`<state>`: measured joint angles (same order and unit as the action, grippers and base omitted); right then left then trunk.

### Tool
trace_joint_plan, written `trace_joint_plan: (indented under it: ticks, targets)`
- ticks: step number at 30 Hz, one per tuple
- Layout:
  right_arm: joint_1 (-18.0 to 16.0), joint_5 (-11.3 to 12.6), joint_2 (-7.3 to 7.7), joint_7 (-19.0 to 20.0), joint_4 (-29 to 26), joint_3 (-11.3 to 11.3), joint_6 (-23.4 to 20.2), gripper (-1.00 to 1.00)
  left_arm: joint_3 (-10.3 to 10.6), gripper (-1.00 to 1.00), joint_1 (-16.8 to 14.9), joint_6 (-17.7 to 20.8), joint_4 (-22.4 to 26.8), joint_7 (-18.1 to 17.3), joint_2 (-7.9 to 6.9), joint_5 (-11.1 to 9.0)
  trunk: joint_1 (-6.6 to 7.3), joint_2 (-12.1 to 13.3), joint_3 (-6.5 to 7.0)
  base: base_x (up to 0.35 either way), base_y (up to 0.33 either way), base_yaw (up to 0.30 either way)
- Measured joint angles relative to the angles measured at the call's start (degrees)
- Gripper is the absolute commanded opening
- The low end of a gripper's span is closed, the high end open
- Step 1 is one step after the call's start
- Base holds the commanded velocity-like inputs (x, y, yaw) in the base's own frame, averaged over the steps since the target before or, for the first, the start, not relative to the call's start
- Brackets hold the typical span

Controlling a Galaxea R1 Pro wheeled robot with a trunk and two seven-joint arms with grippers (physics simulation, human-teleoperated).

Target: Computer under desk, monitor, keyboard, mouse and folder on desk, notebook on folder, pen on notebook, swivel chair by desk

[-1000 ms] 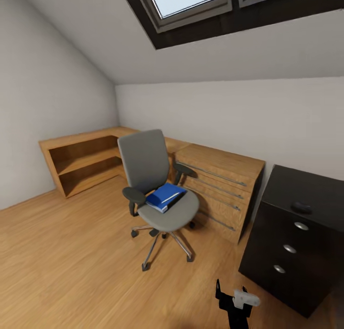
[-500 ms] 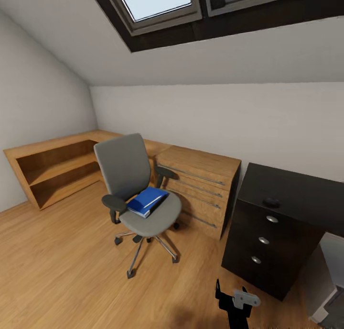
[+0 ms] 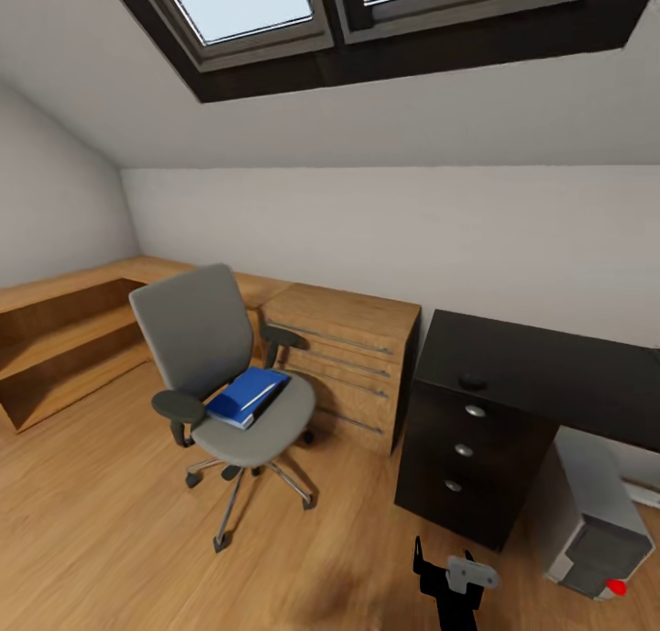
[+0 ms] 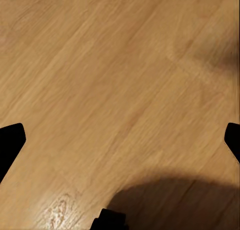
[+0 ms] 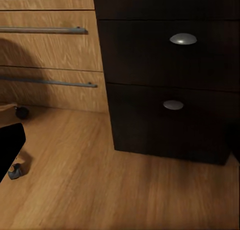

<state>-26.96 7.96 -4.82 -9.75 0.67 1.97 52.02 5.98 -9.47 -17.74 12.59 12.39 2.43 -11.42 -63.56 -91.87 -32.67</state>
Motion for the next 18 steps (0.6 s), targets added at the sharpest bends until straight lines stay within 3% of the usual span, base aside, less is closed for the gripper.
trace_joint_plan:
  ticks: [11,18]
  targets:
    - [-0.01,-0.01,-0.08,0.03,0.04,0.43,-0.08,1.00,-0.07,1.00,0.00,-1.54,-0.84,-0.12,0.14,1.26,0.00,0.00,0.00,0.000,0.000,-0.265]
    - [-0.03,-0.01,-0.08,0.03,0.05,0.50,-0.10,1.00,-0.06,1.00,0.01,-1.57,-1.02,-0.10,0.13,1.29,-0.03,0.00,-0.18,-0.166,0.000,-0.088]
